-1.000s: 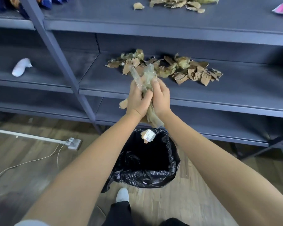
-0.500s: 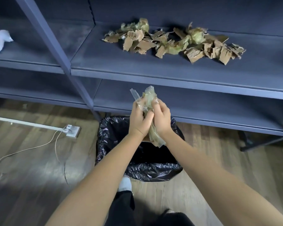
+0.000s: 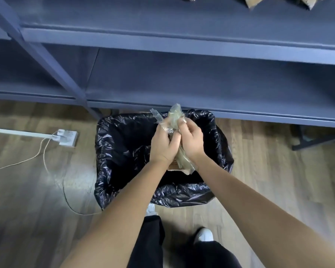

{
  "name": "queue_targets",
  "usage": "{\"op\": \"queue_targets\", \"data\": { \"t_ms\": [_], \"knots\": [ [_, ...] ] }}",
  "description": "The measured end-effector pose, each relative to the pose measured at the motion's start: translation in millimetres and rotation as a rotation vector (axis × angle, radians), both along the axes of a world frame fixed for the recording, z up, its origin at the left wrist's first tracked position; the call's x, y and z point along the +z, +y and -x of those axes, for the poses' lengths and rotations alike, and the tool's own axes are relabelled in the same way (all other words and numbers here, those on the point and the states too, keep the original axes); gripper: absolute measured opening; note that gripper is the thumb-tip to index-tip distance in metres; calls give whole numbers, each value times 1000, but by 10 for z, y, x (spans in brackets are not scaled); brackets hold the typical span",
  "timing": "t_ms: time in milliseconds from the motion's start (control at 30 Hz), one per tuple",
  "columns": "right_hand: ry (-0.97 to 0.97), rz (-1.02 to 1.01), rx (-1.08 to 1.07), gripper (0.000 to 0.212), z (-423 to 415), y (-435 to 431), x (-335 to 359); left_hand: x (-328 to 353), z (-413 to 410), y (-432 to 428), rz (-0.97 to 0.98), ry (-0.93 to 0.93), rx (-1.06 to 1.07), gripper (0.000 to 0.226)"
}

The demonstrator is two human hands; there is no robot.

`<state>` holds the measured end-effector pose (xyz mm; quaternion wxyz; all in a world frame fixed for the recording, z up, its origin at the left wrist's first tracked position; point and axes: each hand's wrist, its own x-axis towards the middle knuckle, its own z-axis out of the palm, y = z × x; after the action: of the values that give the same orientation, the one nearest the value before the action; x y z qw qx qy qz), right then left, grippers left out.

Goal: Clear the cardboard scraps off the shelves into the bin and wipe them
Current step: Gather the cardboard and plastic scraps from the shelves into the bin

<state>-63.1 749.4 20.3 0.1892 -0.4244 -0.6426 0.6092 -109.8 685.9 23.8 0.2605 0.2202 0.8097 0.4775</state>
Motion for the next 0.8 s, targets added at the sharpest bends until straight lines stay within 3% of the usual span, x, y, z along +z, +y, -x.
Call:
{"op": "queue_targets", "data": {
  "t_ms": [300,433,533,800],
  "knots": [
    [-66,125,-37,31,37,129,-402,-485,135,22,59,17,-153,26],
    [-49,308,-113,31,12,148,-496,-673,178,18,193,74,-241,44],
    [-54,389,-152,37,-42,175,-535,-702,194,-7,347,100,-189,60],
    [-167,344,-158,49,-120,193,-677,-684,195,-23,222,9,-140,61]
  ]
}}
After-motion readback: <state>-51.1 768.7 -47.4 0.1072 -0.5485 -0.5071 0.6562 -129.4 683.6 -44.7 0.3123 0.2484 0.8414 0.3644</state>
